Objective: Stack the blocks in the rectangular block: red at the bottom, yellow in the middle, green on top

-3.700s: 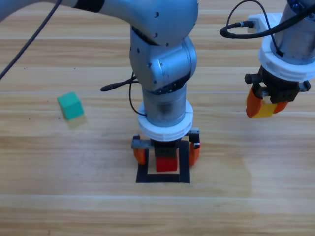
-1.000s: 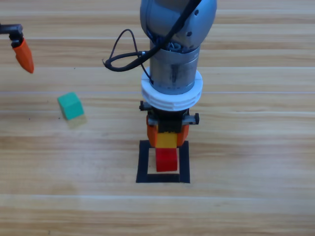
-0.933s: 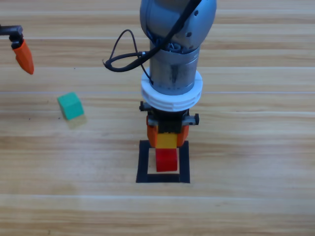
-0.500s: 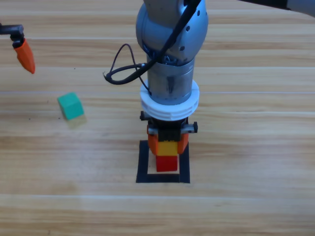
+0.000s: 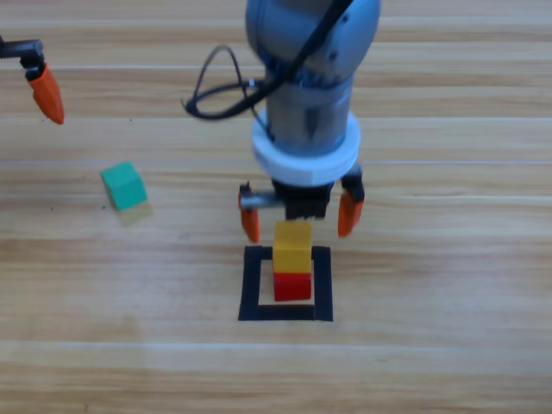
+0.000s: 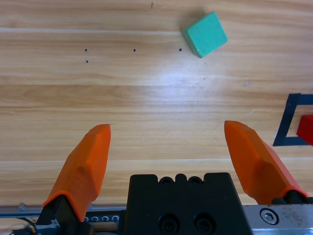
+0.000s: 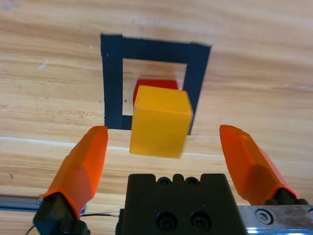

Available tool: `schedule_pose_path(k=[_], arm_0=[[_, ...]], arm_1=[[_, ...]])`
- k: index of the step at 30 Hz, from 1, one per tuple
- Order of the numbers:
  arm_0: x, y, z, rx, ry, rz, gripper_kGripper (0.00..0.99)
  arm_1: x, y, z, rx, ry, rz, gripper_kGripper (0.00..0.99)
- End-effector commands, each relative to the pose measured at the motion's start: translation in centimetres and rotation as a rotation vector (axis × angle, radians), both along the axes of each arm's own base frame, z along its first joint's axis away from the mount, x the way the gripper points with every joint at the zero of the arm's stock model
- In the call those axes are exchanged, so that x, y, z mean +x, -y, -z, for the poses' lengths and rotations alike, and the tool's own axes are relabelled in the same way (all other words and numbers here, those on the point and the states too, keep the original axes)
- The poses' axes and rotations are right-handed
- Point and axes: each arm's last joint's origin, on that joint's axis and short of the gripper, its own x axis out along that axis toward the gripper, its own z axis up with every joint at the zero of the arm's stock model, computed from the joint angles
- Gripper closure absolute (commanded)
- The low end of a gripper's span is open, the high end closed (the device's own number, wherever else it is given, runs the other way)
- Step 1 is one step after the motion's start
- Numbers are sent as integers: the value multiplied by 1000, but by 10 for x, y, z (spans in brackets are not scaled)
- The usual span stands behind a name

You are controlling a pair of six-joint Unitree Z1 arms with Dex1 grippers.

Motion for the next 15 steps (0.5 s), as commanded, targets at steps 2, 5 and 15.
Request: schedule_pose_path(k=[2,5,15], arm_0=[[27,13,1,-43,0,-126,0],[44,34,21,-14,-49,-189,1],[73,115,82,71,-132,-349,0]], arm_1=[[-41,58,-150,145,276,-261,0],[-44,84,-179,165,333,-351,0],[-88,221,-153,448,549,-566,1]])
